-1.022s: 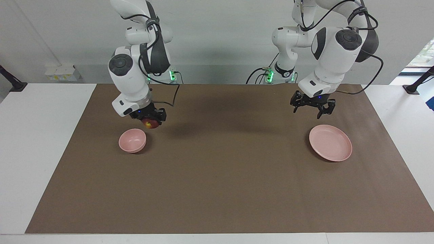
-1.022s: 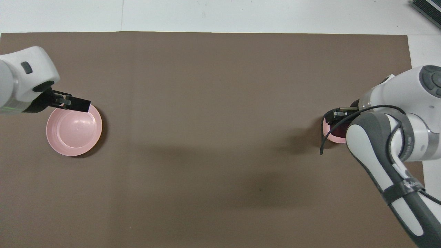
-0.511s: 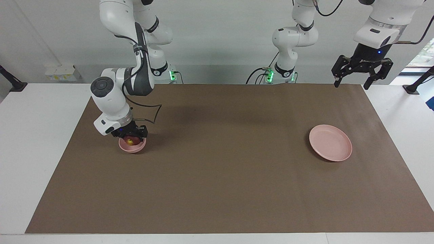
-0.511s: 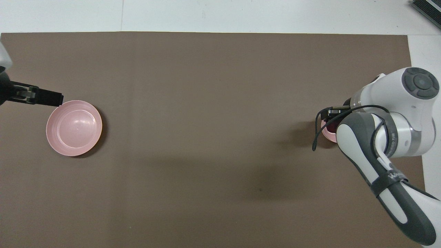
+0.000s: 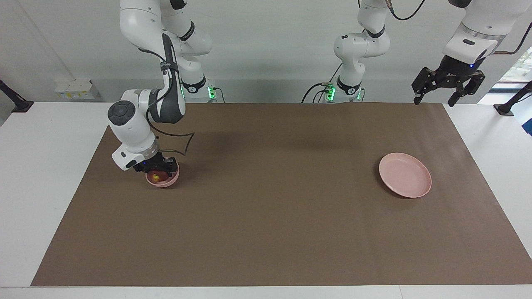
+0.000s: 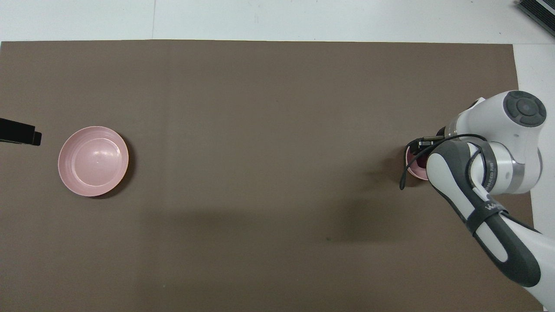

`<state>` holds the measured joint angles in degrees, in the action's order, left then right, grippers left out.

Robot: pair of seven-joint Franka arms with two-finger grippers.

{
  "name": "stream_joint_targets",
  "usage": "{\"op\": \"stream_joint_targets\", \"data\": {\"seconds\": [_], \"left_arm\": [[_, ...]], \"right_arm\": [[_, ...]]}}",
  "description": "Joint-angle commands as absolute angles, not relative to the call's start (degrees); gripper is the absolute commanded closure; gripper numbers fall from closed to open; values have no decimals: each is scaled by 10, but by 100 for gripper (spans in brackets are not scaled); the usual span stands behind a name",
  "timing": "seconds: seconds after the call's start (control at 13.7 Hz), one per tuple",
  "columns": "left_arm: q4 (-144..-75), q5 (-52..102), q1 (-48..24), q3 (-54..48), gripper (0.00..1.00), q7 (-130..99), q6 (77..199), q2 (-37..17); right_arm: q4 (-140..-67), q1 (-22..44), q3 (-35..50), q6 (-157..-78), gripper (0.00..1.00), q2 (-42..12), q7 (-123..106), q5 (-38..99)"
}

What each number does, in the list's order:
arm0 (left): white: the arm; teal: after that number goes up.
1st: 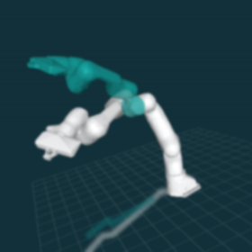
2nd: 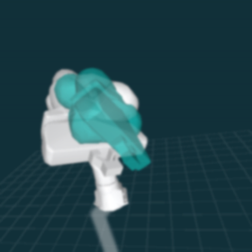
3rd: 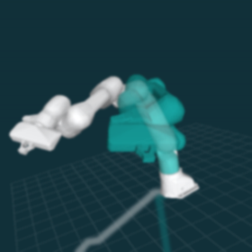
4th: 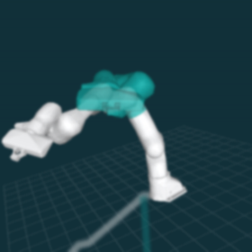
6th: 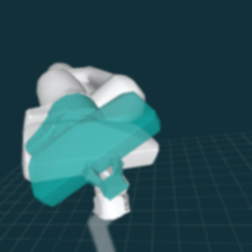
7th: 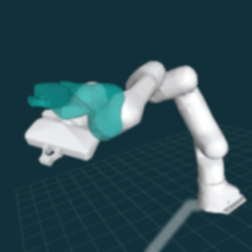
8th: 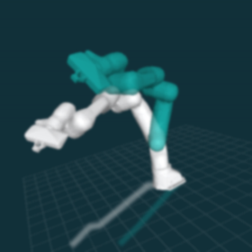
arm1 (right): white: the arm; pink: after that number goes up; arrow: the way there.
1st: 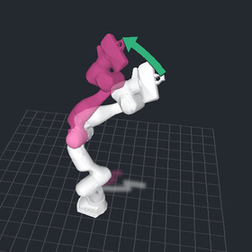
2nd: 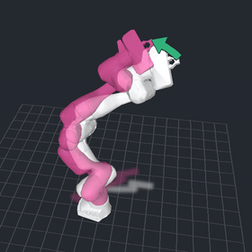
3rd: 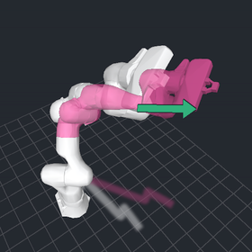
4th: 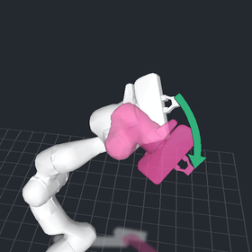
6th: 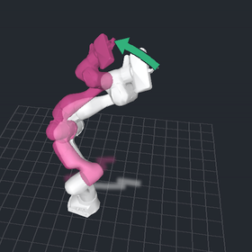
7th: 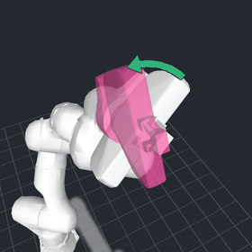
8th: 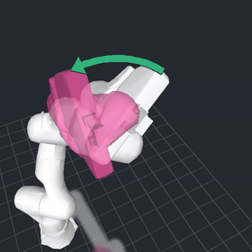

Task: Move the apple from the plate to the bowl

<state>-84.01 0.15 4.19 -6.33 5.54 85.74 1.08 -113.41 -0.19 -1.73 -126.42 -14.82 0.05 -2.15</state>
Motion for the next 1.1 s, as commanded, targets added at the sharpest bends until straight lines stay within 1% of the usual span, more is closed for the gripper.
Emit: {"op": "stream_joint_targets", "data": {"seconds": [0.0, 0.22, 0.37, 0.51, 0.73, 0.95, 1.02], "left_arm": [[-846, 13, 52, -69, 0, 54, 842, 17], [-846, 13, 52, -69, 0, 54, 837, 17], [-844, 13, 47, -70, 0, 54, 838, 17], [-843, 13, 44, -71, 0, 53, 838, 17], [-839, 5, 50, -70, 0, 55, 845, 15], [-839, 11, 51, -69, 0, 54, 837, 16], [-840, 11, 49, -70, 0, 54, 835, 17]], "right_arm": [[-1132, -10, -11, -1275, 0, -151, -6, -34], [-1119, -10, -10, -1263, 0, -140, -6, -33], [-1096, -4, -10, -1218, 0, -114, 8, -32], [-1073, 1, -7, -1166, 0, -74, 33, -33], [-1010, 10, -7, -1073, 0, -41, 83, -26], [-979, 10, -7, -1011, 0, 8, 134, -26], [-962, 10, -7, -986, 0, 17, 135, -24]]}}
